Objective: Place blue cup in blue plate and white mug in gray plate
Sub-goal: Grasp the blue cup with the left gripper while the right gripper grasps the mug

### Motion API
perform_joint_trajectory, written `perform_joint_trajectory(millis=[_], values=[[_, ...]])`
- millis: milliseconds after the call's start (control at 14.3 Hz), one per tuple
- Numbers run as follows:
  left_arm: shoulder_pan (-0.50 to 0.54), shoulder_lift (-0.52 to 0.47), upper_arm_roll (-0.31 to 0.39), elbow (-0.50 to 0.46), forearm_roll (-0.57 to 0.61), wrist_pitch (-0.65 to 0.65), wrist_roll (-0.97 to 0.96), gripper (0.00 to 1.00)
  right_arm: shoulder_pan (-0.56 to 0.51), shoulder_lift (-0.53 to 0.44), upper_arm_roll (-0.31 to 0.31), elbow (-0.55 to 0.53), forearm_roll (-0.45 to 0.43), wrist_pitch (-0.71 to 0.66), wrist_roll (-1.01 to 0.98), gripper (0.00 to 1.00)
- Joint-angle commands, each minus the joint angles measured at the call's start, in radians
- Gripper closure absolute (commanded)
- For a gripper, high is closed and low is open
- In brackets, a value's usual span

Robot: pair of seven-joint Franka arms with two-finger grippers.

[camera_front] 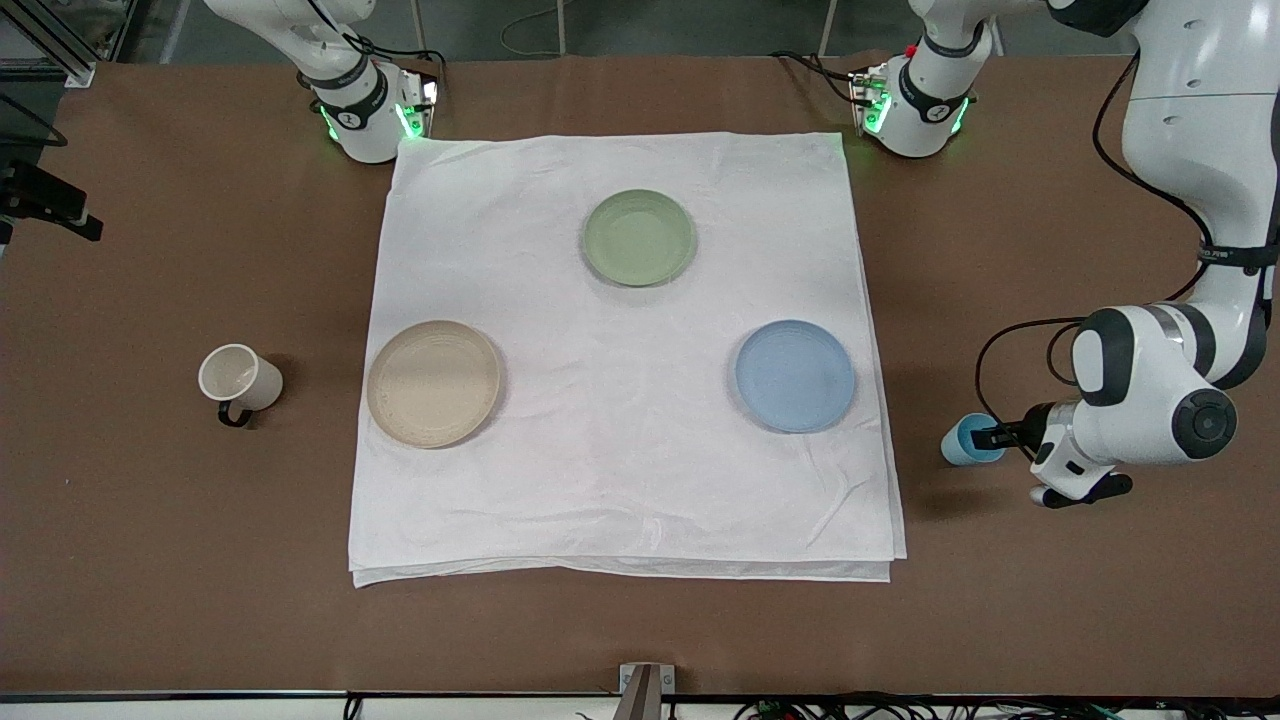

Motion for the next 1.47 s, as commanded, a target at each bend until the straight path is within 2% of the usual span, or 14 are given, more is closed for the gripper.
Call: perform_joint_trajectory(millis=[0,140,280,420,561,701,911,1121,1261,1401], values=[[0.000,0.008,0.000,0.010,-0.019,0.004,0.015,0.67,-0.054,0.155,0.008,-0.008,-0.002,0.094,-0.008,0.00],[-0.004,0.005,0.000,0.014,-0.018,0.002,0.009,0.99,-0.087,0.293,0.005,0.011,0.000,0.237,-0.020,0.00],[-0.008,-0.008,-0.002,0.017,-0.005,-0.002,0.014,1.00,-0.095,0.369,0.005,-0.031,0.000,0.381,-0.023,0.00],[-0.043,-0.068,-0.013,0.011,-0.007,-0.028,-0.008,1.00,-0.112,0.451,0.005,-0.051,0.000,0.498,-0.024,0.00],[-0.085,-0.131,-0.017,0.010,-0.007,-0.117,-0.050,1.00,-0.132,0.504,0.006,-0.098,0.004,0.593,-0.023,0.00],[-0.122,-0.178,-0.054,-0.010,-0.008,-0.165,-0.131,1.00,-0.137,0.504,0.006,-0.213,0.009,0.740,-0.021,0.00],[-0.157,-0.231,-0.121,-0.091,-0.007,-0.153,-0.236,1.00,-0.147,0.510,0.011,-0.302,0.038,0.810,-0.021,0.05],[-0.158,-0.269,-0.207,-0.206,-0.007,-0.024,-0.357,1.00,-0.150,0.513,0.012,-0.370,0.076,0.837,-0.021,0.07],[-0.175,-0.259,-0.231,-0.242,-0.005,0.031,-0.437,1.00,-0.149,0.512,0.014,-0.393,0.078,0.836,-0.024,0.14],[-0.218,-0.248,-0.229,-0.297,-0.007,0.109,-0.468,1.00,-0.157,0.512,0.014,-0.399,0.078,0.833,-0.076,0.34]])
